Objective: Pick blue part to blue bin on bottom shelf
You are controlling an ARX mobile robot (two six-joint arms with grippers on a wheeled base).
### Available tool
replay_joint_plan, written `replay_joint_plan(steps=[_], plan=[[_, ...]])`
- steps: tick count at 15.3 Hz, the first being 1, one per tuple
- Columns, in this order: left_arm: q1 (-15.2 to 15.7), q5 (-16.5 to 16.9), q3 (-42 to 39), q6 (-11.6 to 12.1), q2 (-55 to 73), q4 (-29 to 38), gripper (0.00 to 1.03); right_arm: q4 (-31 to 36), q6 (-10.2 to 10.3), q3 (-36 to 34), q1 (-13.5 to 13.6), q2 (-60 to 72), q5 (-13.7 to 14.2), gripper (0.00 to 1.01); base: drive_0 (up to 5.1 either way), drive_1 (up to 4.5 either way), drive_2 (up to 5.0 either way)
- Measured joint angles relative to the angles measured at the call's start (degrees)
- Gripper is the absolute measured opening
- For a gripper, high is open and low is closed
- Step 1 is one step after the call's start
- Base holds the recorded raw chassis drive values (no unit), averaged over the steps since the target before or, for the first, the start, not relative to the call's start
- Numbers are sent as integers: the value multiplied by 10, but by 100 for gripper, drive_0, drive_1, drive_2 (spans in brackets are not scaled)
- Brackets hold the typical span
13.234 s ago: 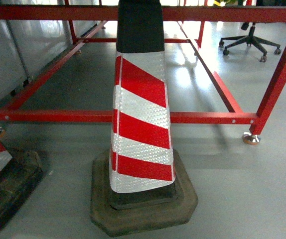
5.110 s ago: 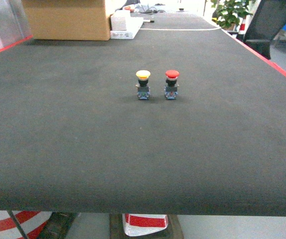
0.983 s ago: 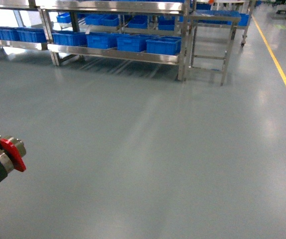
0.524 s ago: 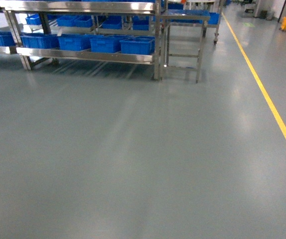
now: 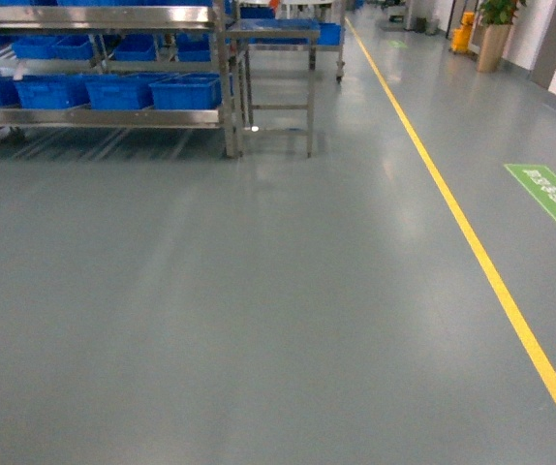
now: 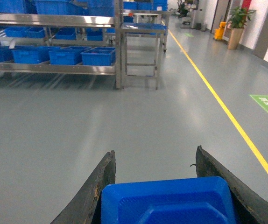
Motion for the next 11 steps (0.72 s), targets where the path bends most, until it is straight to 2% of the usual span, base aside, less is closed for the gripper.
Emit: replay_joint_plan(steps=[5,11], plan=[[0,1,0,0,0,0,43,0,0,0,0,0,0,98,-39,-39,-39],[0,1,0,0,-1,0,43,1,0,0,0,0,0,98,-4,429,-436]])
